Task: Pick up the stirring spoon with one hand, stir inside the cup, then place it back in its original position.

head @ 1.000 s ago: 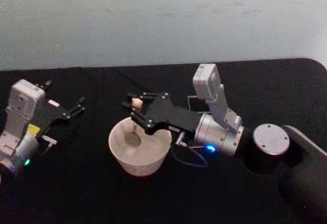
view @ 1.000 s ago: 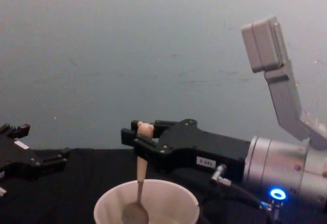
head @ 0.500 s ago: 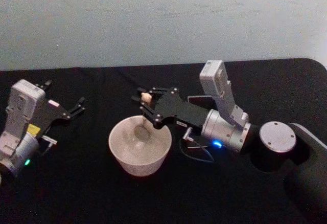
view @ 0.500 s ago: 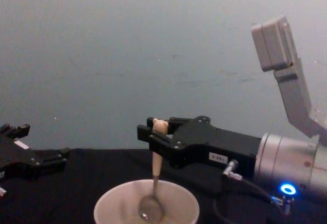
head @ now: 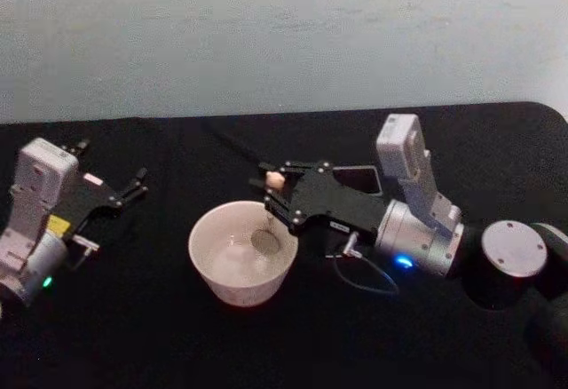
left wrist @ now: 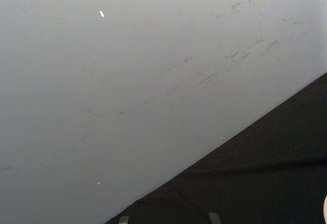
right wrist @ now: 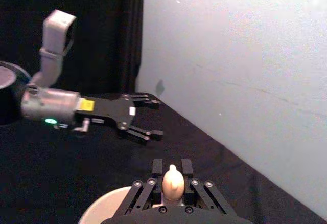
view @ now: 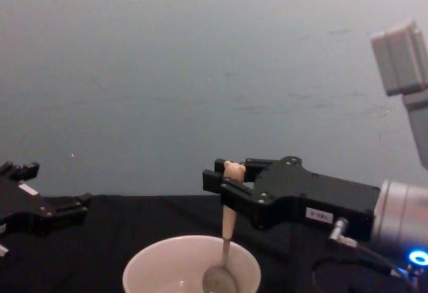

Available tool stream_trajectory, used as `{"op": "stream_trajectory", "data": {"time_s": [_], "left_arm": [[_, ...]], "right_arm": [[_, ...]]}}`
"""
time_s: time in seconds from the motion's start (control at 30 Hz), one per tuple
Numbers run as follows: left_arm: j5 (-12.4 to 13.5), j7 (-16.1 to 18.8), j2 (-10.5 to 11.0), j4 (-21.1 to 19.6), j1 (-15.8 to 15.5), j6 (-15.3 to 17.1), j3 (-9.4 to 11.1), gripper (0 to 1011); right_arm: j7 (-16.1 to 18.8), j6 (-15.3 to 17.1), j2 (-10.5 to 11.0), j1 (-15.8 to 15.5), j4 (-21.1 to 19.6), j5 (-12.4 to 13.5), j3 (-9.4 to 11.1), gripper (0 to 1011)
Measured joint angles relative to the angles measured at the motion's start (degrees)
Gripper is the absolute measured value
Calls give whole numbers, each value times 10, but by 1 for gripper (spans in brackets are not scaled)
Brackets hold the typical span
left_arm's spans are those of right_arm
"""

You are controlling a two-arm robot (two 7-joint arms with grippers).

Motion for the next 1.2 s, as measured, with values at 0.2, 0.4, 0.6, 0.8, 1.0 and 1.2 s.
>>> {"op": "stream_trajectory", "data": {"time_s": [0.2, 0.4, 0.6, 0.8, 1.0, 1.2], "left_arm": [[0, 0, 0, 0, 0, 0, 0, 1001], [0, 0, 0, 0, 0, 0, 0, 1001], [0, 0, 0, 0, 0, 0, 0, 1001], [0, 0, 0, 0, 0, 0, 0, 1001], [0, 0, 0, 0, 0, 0, 0, 1001], [0, 0, 0, 0, 0, 0, 0, 1001]], "right_arm": [[16, 4, 13, -19, -31, 14, -5, 212], [27, 5, 9, -19, -38, 19, -21, 212], [27, 0, -12, -2, -14, 14, -37, 212], [13, -8, -34, 19, 21, 2, -40, 212], [0, -15, -45, 33, 49, -7, -35, 212], [-5, -15, -45, 36, 57, -11, -28, 212]]}}
